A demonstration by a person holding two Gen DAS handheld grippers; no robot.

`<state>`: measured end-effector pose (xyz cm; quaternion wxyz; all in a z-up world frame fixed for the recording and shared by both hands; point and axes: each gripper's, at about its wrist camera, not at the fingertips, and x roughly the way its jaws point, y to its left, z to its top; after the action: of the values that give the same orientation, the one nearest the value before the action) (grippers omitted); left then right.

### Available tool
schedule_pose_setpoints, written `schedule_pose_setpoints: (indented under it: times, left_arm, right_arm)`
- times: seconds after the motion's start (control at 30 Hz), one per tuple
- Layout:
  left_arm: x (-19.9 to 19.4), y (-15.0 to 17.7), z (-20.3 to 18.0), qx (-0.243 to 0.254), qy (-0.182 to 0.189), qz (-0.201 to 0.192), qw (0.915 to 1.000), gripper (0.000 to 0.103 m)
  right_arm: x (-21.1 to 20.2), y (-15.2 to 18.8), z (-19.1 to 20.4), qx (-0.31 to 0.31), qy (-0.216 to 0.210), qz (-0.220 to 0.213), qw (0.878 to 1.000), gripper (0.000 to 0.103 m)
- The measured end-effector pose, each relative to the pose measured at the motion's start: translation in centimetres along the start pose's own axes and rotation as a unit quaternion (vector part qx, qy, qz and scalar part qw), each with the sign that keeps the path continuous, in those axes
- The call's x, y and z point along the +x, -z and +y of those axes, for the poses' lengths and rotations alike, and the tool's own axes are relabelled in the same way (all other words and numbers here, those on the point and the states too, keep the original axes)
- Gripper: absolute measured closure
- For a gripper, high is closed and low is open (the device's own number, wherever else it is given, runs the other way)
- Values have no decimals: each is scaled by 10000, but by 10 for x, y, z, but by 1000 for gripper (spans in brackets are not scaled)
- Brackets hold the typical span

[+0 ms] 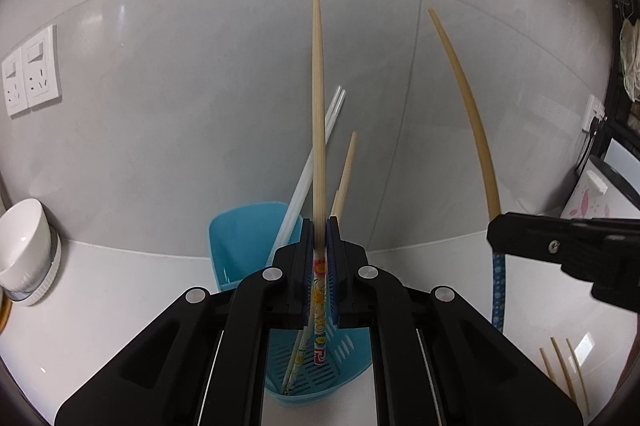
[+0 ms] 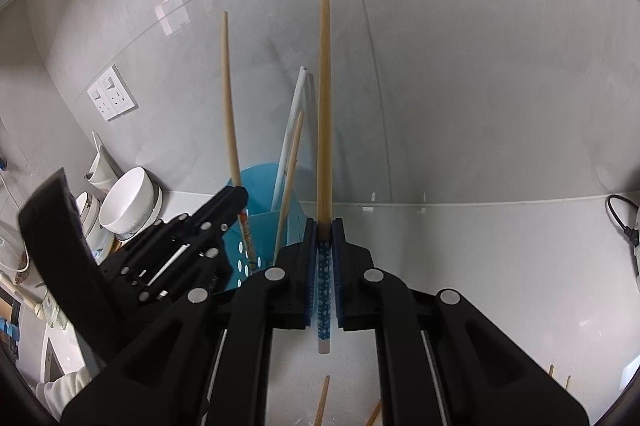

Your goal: Organize utensils

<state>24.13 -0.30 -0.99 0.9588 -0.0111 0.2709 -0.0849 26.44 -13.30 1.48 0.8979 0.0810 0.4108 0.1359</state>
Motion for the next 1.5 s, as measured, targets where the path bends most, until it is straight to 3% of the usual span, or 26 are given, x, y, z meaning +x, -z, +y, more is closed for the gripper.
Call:
schedule_pose_setpoints:
  times: [0.43, 0.83, 0.9, 0.97, 1.13, 1.37, 1.5]
  left_arm:
    - [23, 14, 0, -37, 7, 418, 9991, 97]
    - [14, 12, 9, -67, 4, 549, 9985, 94]
    - [8, 12, 12, -64, -58, 571, 9983, 81]
    - [0, 10, 15, -97, -122, 590, 9981, 59]
    - [-15, 12, 23, -236, -263, 770, 9964, 35]
    - [-33, 12, 50, -461, -581, 1022, 9920, 13]
    - [-41, 12, 57, -504, -734, 1086, 9901, 8]
  right_arm:
    - [4, 2, 1, 10, -34, 52, 10000, 96]
    - [4, 3, 4, -28, -54, 69, 10000, 96]
    - [3, 3, 5, -45, -79, 63, 9999, 96]
    - [3, 2, 7, -77, -106, 49, 9999, 96]
    - [7, 1, 14, -125, -257, 16, 9996, 96]
    - [16, -5, 29, -179, -536, -69, 9984, 96]
    - [22, -9, 36, -171, -697, -125, 9973, 96]
